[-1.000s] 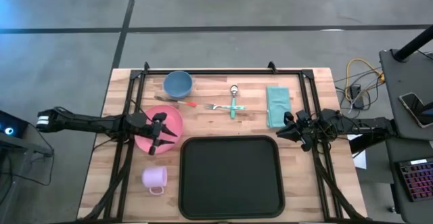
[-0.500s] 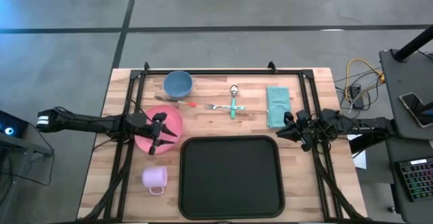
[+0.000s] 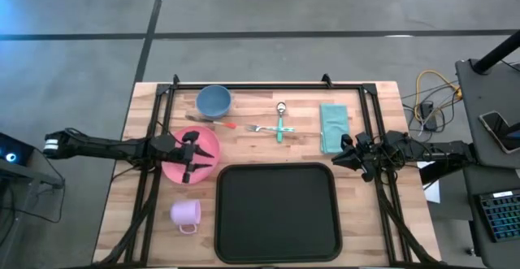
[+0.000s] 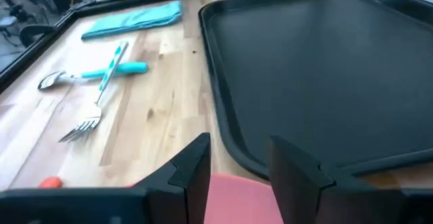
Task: Set up tray
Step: Put the pink plate on the black tray
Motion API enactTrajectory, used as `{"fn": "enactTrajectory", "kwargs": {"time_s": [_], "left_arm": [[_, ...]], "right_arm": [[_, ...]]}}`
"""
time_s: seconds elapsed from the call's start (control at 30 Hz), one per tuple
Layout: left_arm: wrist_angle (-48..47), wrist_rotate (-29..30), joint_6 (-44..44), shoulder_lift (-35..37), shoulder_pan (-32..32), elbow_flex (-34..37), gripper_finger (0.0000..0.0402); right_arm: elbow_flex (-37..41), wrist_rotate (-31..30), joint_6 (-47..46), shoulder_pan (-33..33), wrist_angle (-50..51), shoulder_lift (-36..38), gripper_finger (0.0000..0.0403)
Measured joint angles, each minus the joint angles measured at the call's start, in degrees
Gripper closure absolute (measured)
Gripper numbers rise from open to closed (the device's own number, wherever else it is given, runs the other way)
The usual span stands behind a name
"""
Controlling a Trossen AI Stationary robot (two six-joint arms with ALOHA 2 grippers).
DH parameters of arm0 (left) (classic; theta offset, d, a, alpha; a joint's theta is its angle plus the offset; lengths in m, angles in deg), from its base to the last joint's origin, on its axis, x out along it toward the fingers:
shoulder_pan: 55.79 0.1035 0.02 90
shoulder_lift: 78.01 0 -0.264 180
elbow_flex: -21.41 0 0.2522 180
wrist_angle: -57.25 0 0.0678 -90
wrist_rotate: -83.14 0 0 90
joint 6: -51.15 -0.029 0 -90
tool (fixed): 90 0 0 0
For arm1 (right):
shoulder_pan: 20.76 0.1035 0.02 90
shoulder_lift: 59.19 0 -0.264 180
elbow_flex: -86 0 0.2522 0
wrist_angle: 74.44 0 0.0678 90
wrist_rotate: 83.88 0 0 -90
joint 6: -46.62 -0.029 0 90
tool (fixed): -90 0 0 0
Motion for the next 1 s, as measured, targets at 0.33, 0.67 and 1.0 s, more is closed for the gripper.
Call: {"fn": "enactTrajectory", "kwargs": {"time_s": [0.33, 0.67, 1.0], "left_arm": [[3.87, -0.23, 13.16, -0.04, 0.02, -0.09, 0.0279], [15.15, -0.07, 59.26, 0.0, 0.17, -0.09, 0.0279], [15.95, 0.08, 95.97, -0.42, 0.31, -0.04, 0.0279]], "right_arm": [[0.0, -10.45, -1.08, -0.02, -0.07, -0.02, 0.036], [0.02, -47.18, -21.91, -0.02, -6.07, -0.02, 0.036], [0.02, -47.98, -29.89, -0.01, -8.75, -0.33, 0.036]]}}
